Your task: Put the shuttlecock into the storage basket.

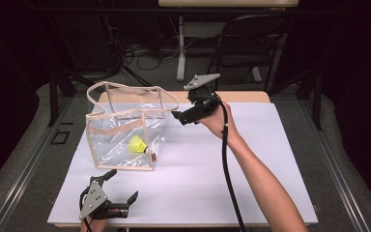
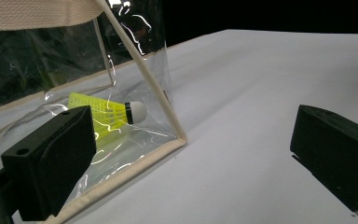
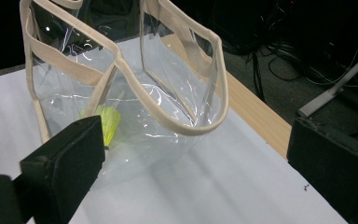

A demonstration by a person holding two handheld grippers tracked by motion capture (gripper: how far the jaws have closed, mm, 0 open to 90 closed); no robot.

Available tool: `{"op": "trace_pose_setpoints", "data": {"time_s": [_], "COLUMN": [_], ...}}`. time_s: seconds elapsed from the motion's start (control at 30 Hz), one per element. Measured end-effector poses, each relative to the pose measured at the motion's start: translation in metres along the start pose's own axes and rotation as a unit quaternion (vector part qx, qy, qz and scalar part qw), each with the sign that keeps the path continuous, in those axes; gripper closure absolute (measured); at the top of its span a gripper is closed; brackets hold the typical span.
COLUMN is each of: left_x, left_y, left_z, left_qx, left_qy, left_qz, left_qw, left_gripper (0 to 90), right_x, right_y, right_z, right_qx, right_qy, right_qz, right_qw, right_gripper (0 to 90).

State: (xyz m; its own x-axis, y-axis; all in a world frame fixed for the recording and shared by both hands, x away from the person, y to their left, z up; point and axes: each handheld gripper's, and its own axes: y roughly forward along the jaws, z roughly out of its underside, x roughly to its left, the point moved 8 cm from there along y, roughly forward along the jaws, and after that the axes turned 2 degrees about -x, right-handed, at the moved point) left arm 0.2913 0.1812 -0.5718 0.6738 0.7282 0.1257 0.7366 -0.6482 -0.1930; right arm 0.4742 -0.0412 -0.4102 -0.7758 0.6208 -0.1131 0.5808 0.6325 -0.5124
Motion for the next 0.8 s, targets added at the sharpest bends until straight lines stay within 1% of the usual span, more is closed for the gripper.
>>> {"op": "trace_pose_setpoints", "data": {"time_s": [0.5,0.8], "left_x": [0.000,0.000], "left_y": [0.000,0.001], "left_z": [0.000,0.000], "left_qx": [0.000,0.000], "left_qy": [-0.001,-0.002], "left_qz": [0.000,0.001], "left_qw": [1.0000,1.0000], "left_gripper": [0.2,0.2], "right_x": [0.001,0.002], "right_y": [-0.017,-0.029], "right_z": [0.029,0.050], "right_qx": [0.005,0.007], "right_qy": [0.003,0.011], "right_qz": [0.005,0.010], "right_qw": [1.0000,0.9999], "right_gripper": [0.9,0.6]}}
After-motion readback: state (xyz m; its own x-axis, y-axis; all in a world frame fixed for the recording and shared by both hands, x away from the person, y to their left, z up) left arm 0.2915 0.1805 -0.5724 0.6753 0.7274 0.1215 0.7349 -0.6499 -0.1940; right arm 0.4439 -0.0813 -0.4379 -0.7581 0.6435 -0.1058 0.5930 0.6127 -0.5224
